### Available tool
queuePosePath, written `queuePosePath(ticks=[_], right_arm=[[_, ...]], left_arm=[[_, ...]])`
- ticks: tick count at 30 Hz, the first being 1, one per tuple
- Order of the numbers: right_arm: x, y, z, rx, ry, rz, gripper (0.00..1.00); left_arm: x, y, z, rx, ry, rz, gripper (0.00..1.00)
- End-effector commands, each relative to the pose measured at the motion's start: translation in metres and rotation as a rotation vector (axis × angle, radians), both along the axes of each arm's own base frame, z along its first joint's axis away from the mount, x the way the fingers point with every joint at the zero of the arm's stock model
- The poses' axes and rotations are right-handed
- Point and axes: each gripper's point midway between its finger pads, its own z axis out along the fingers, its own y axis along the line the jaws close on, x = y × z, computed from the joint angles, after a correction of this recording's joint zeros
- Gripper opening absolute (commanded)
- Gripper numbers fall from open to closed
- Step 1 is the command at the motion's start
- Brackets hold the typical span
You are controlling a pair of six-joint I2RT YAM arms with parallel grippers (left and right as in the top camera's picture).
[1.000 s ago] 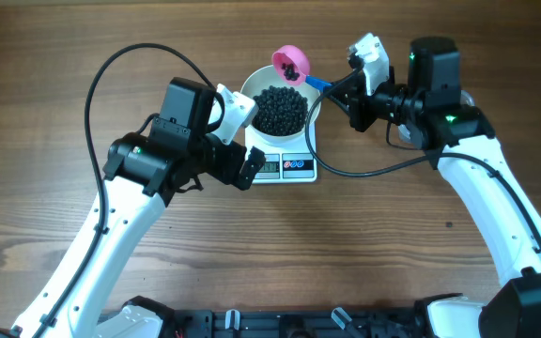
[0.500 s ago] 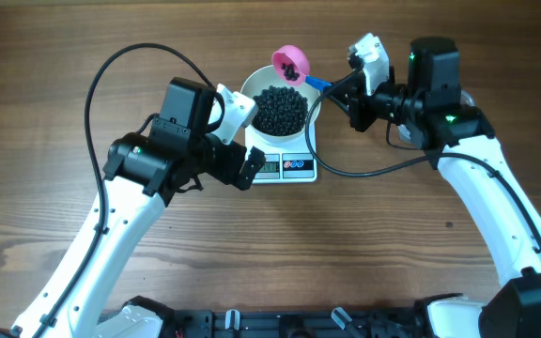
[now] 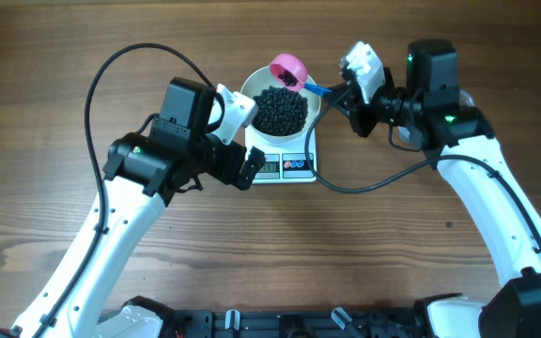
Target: Scoop item into bowl and weigh 150g on scale
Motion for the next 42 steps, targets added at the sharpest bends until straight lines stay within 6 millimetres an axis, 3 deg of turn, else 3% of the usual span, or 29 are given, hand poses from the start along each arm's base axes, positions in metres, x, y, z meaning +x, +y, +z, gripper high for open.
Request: queuePosePath(ticks=[1,13,34,37,42], right_arm=[[-0.001,0.002,0.008,-0.022,-0.061,0.036,0.04],[-0.01,0.01,0.011,0.042,-0.005,0.06,0.04],[-0.002,0.005,0.012,0.023,-0.03,0.021,0.04],[0.006,-0.002,0.01,-0.007,-0.038,-0.036,0.04],[0.003,0.002,0.012,0.016,-0.032,-0.009,0.04]], left_arm=[[0.0,-0.005,0.008,-0.015,-0.022,-0.026,1.0],[0.0,-0.005,0.008,-0.014,-0.021,-0.026,1.0],[0.0,-0.005,0.008,-0.014,-0.022,-0.026,1.0],[0.0,-0.005,0.008,-0.014,-0.022,-0.026,1.0],[0.0,-0.005,0.008,-0.014,-0.022,-0.026,1.0]])
